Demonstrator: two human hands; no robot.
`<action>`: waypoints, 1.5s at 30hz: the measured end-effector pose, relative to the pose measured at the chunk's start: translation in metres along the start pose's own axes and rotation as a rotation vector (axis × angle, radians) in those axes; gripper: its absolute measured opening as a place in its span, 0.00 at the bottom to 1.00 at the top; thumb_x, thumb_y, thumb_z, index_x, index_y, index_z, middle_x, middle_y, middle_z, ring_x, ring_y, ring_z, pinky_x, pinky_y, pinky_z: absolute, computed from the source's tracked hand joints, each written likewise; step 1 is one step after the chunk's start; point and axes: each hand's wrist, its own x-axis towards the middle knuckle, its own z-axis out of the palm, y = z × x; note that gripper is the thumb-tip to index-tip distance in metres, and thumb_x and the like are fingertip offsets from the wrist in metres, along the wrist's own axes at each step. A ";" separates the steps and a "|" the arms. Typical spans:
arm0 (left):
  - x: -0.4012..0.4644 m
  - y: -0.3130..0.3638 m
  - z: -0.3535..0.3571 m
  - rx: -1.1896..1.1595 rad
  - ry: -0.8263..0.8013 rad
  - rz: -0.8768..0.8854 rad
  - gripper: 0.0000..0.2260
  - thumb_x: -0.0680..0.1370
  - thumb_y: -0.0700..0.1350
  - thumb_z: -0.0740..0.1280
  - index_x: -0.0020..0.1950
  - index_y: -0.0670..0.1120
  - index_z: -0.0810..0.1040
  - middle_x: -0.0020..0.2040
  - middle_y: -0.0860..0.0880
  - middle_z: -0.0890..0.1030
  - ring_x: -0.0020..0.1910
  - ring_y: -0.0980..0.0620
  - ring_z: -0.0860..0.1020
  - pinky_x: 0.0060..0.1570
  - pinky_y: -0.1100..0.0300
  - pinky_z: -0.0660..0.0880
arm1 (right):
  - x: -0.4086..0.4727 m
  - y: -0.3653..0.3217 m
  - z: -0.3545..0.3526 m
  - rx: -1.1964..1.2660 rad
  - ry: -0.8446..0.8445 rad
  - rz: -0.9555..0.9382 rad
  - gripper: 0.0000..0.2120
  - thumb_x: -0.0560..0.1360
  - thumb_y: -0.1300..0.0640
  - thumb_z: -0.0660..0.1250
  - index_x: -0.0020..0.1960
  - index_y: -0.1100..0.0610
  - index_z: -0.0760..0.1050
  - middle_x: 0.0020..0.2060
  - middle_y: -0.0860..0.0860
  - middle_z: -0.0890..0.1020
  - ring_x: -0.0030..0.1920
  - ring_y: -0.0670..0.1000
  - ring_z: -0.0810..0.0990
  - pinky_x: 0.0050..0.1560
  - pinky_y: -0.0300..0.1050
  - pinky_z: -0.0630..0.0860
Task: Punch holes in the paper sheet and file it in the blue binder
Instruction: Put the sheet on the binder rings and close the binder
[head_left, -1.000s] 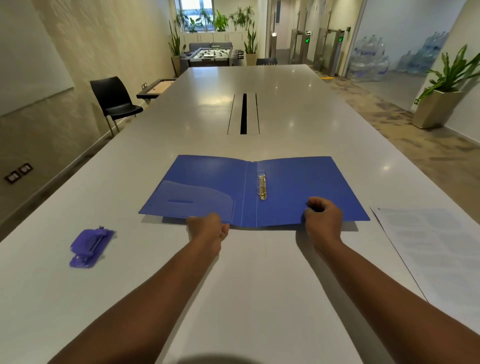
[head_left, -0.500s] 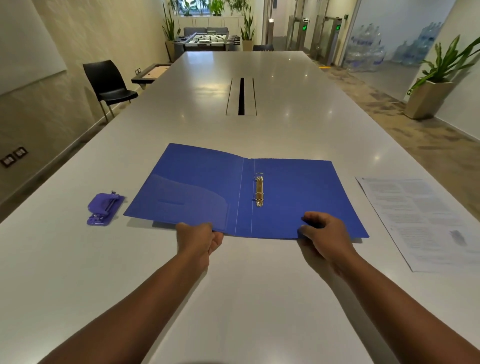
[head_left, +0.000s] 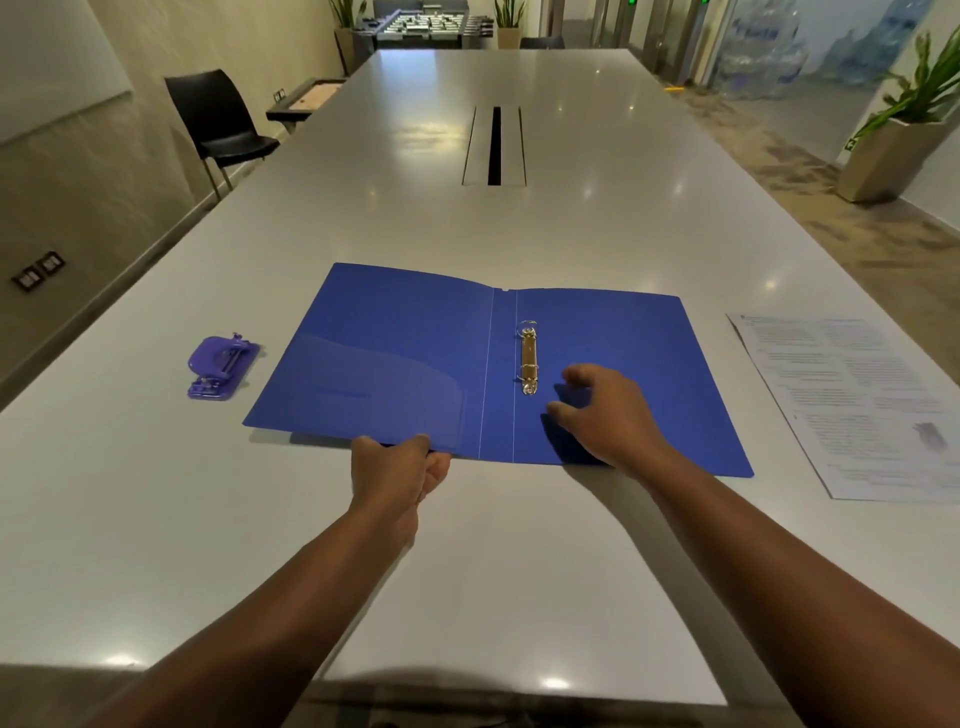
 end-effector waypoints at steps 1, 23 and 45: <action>-0.002 -0.001 -0.002 0.001 0.003 -0.005 0.15 0.76 0.35 0.71 0.62 0.41 0.79 0.53 0.39 0.85 0.37 0.47 0.86 0.36 0.60 0.81 | 0.004 -0.003 0.005 -0.043 0.008 -0.034 0.19 0.77 0.50 0.73 0.64 0.58 0.79 0.60 0.54 0.83 0.60 0.58 0.80 0.57 0.54 0.76; 0.009 0.040 0.051 1.219 -0.473 0.886 0.19 0.78 0.54 0.72 0.66 0.49 0.77 0.66 0.50 0.79 0.66 0.49 0.75 0.65 0.50 0.74 | 0.027 0.014 0.030 -0.072 0.077 -0.391 0.10 0.78 0.66 0.66 0.52 0.57 0.85 0.42 0.54 0.85 0.43 0.58 0.82 0.43 0.53 0.80; 0.058 0.000 0.082 1.294 -0.243 1.161 0.16 0.79 0.62 0.60 0.50 0.54 0.82 0.43 0.56 0.78 0.44 0.52 0.77 0.45 0.55 0.71 | 0.023 0.022 0.043 0.018 0.224 -0.175 0.10 0.75 0.52 0.71 0.38 0.54 0.77 0.34 0.46 0.79 0.35 0.47 0.75 0.33 0.43 0.69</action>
